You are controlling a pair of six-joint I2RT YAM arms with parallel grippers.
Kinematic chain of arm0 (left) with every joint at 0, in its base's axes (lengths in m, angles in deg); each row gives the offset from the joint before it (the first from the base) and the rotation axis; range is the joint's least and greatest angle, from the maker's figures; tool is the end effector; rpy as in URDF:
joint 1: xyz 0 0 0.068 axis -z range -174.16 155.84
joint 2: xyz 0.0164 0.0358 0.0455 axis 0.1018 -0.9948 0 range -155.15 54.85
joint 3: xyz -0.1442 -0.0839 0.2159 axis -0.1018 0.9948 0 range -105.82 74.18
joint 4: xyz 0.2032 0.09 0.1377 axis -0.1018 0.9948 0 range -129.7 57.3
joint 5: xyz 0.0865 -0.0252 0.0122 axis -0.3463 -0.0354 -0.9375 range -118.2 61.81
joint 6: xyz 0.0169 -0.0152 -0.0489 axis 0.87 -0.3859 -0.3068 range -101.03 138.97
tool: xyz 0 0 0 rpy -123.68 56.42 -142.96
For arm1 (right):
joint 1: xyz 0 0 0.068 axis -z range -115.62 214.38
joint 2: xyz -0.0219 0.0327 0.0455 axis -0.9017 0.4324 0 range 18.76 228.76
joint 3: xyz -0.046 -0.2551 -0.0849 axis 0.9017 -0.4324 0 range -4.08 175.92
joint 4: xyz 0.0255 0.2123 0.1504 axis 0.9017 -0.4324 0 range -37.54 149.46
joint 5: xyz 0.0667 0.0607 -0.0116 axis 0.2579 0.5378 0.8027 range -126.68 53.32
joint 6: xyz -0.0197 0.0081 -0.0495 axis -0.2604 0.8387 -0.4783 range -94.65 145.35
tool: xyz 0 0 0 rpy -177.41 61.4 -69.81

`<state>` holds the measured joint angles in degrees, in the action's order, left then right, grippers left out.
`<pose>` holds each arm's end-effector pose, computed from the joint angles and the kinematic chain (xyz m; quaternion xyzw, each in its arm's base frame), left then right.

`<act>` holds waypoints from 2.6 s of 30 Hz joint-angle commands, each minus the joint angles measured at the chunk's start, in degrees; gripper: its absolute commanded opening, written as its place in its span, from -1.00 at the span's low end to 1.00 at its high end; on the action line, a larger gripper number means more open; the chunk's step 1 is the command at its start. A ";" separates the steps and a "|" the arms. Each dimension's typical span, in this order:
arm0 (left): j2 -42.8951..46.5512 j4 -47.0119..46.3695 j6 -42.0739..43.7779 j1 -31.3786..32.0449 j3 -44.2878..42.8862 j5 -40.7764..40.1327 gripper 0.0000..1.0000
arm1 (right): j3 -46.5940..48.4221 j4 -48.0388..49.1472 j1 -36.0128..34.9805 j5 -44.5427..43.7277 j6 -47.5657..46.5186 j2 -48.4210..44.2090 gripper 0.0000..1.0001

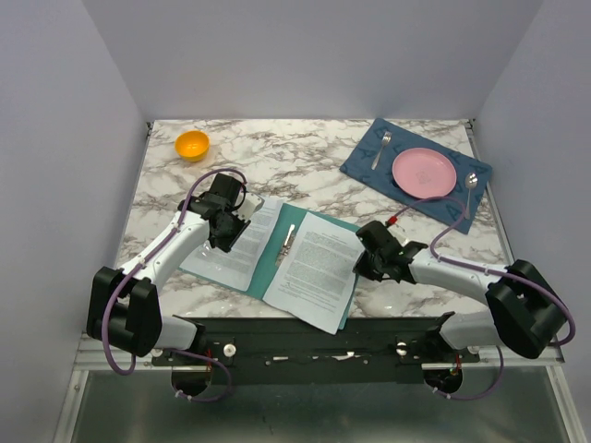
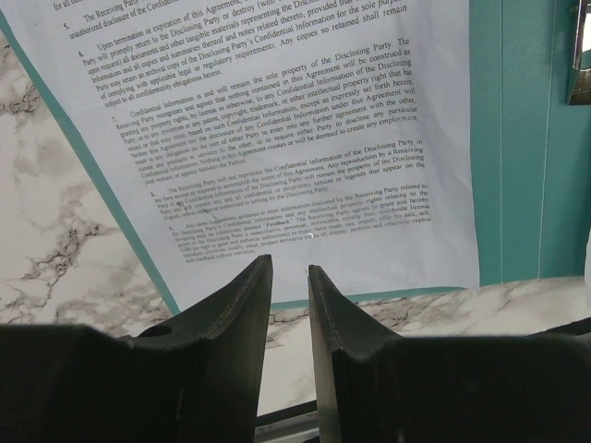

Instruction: Put the files into the folder

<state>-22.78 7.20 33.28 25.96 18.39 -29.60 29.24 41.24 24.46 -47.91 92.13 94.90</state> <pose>0.2377 -0.0861 0.2338 0.2887 0.9394 0.0027 0.1848 0.1809 0.1423 0.1520 0.2476 0.9315 0.1431 0.2245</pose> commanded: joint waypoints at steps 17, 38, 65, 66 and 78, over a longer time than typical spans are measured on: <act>1.86 0.83 0.11 0.27 0.33 0.97 -0.25 | 6.58 -3.14 -0.24 -3.19 0.46 4.02 -0.99; 1.69 1.01 0.29 0.27 0.07 1.06 -0.25 | 1.92 -5.42 0.46 -6.62 3.09 0.06 -0.99; 2.13 1.09 -0.07 0.27 -0.64 1.06 -0.25 | 7.29 -5.07 0.46 -3.63 0.63 2.53 -0.85; 2.13 1.09 0.02 0.27 -0.64 1.06 -0.25 | 7.02 -4.99 0.46 -3.80 0.72 2.44 -0.81; 2.65 1.45 -0.42 0.27 -1.78 0.71 -0.25 | 9.74 -8.67 0.46 -5.12 -1.91 1.73 0.00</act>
<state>-22.08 7.26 33.30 25.96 18.36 -29.60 36.96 35.31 24.72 -51.10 91.74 98.11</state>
